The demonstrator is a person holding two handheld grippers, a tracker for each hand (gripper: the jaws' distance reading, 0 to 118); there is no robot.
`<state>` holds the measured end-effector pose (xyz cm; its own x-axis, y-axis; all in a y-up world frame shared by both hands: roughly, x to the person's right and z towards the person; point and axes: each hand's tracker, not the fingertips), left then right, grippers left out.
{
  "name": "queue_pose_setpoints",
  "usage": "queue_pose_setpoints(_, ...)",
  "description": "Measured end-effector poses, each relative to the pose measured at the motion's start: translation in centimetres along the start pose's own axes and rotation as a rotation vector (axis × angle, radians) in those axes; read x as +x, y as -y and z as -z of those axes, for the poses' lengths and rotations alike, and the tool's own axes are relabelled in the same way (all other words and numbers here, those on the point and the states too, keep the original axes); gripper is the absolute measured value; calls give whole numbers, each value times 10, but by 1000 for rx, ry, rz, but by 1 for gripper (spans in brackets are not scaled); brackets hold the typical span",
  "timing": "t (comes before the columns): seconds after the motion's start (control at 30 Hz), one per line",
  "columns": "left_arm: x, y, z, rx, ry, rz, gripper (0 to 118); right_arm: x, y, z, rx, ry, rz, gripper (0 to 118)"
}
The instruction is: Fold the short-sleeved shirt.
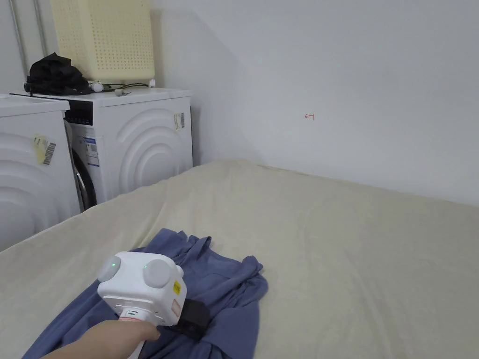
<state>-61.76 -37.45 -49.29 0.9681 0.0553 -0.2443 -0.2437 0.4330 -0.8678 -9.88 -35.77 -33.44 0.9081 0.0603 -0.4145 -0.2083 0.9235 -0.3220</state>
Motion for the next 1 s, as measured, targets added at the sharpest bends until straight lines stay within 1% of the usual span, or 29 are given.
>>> queue_pose_setpoints(0.03,-5,1,-4,12,24,-6,104,2,0,-3,7,9,-9,0)
queue_pose_setpoints(0.07,-5,2,-9,19,45,-5,93,5,-1,-5,11,18,-13,0)
queue_pose_setpoints(0.1,-6,3,-14,30,57,5,75,7,-1,-6,13,25,-10,0)
queue_pose_setpoints(0.13,-8,4,-20,40,75,16,53,11,-2,-6,13,31,0,0)
queue_pose_setpoints(0.17,-17,0,-21,43,108,6,24,14,-3,-6,11,34,15,0)
queue_pose_setpoints(0.2,-20,-1,-22,38,131,-9,6,17,-3,-6,10,37,30,0)
queue_pose_setpoints(0.23,-20,2,-24,36,105,-5,6,19,-3,-7,10,43,45,0)
queue_pose_setpoints(0.33,-22,7,-33,62,119,15,5,23,-5,-9,13,60,67,0)
queue_pose_setpoints(0.4,-25,8,-47,116,110,13,5,25,-6,-12,10,59,79,0)
queue_pose_setpoints(0.5,-28,11,-87,231,107,15,5,26,-9,-20,19,51,86,0)
queue_pose_setpoints(0.53,-31,10,-104,249,116,36,5,27,-11,-23,26,51,86,0)
queue_pose_setpoints(0.67,-26,14,-176,296,30,90,5,31,-17,-34,54,56,106,0)
queue_pose_setpoints(0.7,-26,12,-201,305,32,99,5,33,-19,-38,63,58,112,0)
queue_pose_setpoints(0.73,-22,10,-229,358,37,123,5,35,-21,-42,73,60,117,0)
queue_pose_setpoints(0.87,17,-1,-330,511,74,244,5,45,-24,-58,113,78,136,0)
queue_pose_setpoints(0.97,68,-8,-387,576,156,297,5,55,-25,-70,130,106,161,0)
queue_pose_setpoints(1.0,85,-10,-399,568,202,312,5,58,-25,-74,132,115,171,0)
